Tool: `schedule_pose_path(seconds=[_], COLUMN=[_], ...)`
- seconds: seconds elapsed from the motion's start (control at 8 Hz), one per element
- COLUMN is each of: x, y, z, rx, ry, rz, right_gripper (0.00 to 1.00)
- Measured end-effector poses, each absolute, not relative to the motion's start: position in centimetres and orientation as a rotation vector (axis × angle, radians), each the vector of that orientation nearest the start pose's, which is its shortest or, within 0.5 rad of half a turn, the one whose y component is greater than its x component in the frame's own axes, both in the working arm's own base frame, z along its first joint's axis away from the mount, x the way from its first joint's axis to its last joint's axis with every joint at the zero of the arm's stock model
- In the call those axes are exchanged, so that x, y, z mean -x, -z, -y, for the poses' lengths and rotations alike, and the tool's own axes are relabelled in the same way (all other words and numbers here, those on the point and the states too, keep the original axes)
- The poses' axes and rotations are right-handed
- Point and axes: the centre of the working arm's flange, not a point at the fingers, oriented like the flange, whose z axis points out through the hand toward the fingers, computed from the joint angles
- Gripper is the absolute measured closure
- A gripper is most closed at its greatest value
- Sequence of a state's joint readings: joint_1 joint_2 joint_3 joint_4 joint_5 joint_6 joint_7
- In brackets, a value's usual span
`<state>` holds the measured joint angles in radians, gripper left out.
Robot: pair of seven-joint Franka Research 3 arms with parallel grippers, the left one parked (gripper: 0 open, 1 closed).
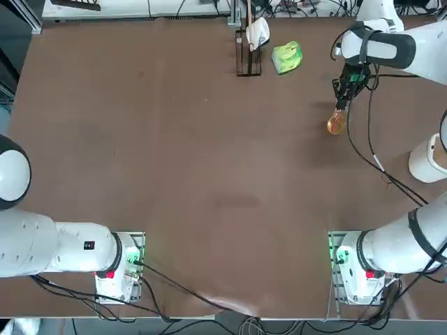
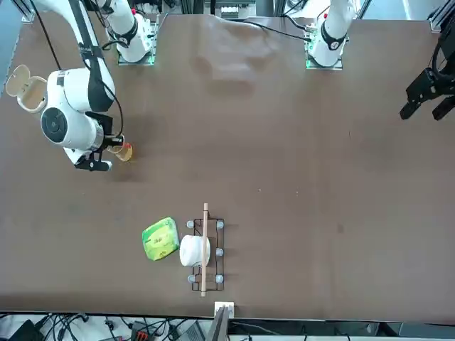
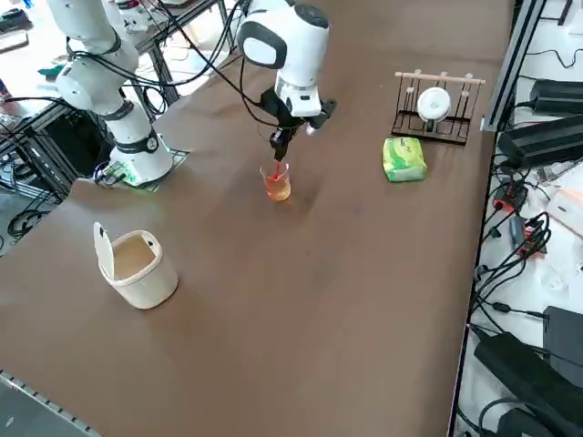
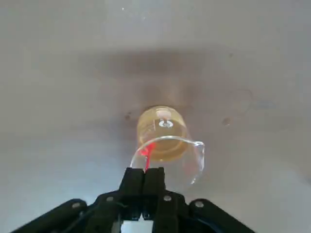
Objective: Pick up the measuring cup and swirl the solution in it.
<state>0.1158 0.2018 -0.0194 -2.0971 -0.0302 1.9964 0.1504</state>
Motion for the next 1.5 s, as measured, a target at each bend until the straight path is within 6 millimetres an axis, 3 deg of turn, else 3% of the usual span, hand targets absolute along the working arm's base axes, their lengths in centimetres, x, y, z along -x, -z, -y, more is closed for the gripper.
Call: schedule_pose_path(seconds=[0.38,0.75,1.5], x=[-53.6,-54.2,-54.4], y=[-30.2,-30.4,-30.0], z=[-4.1,-4.1,-6.2], rx=[3.26,3.27,3.213], ry=[-0.478,-0.393,-0.357], rz=[0.043,0.035,-0.077], right_gripper=[0.98,0.98,0.98])
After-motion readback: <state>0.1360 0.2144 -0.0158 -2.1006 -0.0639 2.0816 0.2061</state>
